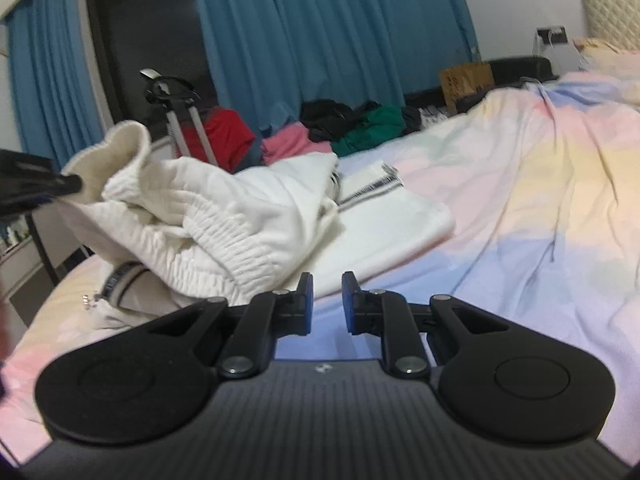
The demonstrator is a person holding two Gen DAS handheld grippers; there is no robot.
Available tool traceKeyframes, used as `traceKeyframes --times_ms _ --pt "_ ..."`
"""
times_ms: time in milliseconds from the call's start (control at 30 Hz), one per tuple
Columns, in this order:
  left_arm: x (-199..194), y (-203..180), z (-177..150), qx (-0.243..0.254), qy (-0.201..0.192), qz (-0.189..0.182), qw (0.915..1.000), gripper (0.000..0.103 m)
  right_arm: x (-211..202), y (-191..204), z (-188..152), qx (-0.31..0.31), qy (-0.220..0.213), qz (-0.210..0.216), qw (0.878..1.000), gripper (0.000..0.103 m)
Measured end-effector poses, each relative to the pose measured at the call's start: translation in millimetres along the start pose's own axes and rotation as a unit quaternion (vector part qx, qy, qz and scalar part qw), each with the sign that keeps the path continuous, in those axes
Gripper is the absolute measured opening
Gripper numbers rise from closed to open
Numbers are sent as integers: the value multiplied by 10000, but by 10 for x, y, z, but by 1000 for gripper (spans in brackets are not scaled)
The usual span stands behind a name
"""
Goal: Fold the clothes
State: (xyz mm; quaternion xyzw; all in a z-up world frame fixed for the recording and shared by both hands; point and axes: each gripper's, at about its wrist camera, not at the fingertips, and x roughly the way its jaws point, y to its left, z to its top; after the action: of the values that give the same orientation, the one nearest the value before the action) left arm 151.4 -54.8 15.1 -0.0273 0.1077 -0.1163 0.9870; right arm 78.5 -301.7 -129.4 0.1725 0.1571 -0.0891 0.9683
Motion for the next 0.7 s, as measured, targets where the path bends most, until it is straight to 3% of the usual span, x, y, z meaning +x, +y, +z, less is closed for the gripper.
traceKeyframes --times_ms 100,200,300,433,567,633,700 --pt "-510 179 71 -92 -109 -174 9997 6 -102 75 17 -110 -135 195 9997 19" --pt "-865 456 -11 -172 185 -143 9996 6 -237 138 46 -110 -162 552 9983 20" --pt "-968 809 -297 -157 875 38 9960 6 -349 239 21 -277 -67 892 9956 20" --pt "-912 1243 -642 -599 1823 371 9807 6 -367 445 -62 -728 428 1166 9896 20" --pt "-1048 1451 -593 -1107 1875 393 9752 9 -434 668 -166 -1111 712 1265 9832 20" --pt "-1186 1438 -491 -1176 1736 289 9773 17 -485 776 -212 -1405 746 1285 9789 20" --pt "-1314 1390 -375 -1065 1538 170 9822 32 -490 838 -250 -1603 852 1256 9753 32"
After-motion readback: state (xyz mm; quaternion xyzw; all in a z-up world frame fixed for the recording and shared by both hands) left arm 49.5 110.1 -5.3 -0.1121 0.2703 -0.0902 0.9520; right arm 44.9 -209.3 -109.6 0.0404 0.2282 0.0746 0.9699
